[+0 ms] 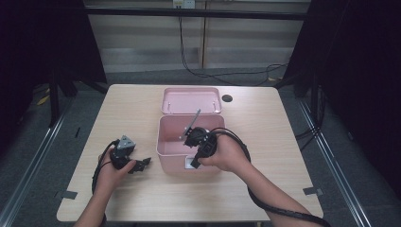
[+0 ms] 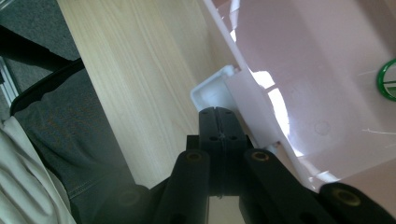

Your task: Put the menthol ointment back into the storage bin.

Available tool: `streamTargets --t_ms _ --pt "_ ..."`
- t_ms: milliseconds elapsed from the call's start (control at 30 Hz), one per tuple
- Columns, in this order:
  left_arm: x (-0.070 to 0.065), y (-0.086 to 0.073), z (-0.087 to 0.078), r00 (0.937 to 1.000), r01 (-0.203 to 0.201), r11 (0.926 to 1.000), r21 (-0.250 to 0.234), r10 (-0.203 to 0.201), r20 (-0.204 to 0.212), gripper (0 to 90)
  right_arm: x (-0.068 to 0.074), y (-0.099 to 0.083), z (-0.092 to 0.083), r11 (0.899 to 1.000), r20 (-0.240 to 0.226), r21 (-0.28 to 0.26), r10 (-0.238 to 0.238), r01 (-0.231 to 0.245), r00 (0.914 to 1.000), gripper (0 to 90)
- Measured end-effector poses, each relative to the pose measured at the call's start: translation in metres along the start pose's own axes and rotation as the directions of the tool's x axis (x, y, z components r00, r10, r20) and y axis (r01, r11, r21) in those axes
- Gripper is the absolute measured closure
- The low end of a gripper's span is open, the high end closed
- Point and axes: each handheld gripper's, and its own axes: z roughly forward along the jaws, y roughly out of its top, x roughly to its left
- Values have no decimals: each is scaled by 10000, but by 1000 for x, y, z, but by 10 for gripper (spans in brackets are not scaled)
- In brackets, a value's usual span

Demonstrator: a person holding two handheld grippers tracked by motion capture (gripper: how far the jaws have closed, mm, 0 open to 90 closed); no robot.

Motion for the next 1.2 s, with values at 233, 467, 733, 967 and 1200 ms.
streamTargets --t_ms 233,467,733,967,1200 --pt "0 0 0 10000 0 10000 -2 0 -4 129 1 -1 0 9999 18 -52 -87 87 10000 900" --pt "0 0 0 10000 -9 10000 -1 9 -7 128 1 -5 1 9994 -53 -279 -219 218 9997 900" --pt "-1 1 1 9999 -136 9999 54 136 57 102 1 -7 2 9990 -145 -356 -283 277 9995 900" --pt "-1 1 2 9997 -178 9997 143 176 196 67 1 -8 4 9981 -244 -381 -500 491 9985 900" --pt "-1 1 3 9994 -229 9996 178 224 258 51 3 -9 4 9981 -238 -338 -531 523 9983 900"
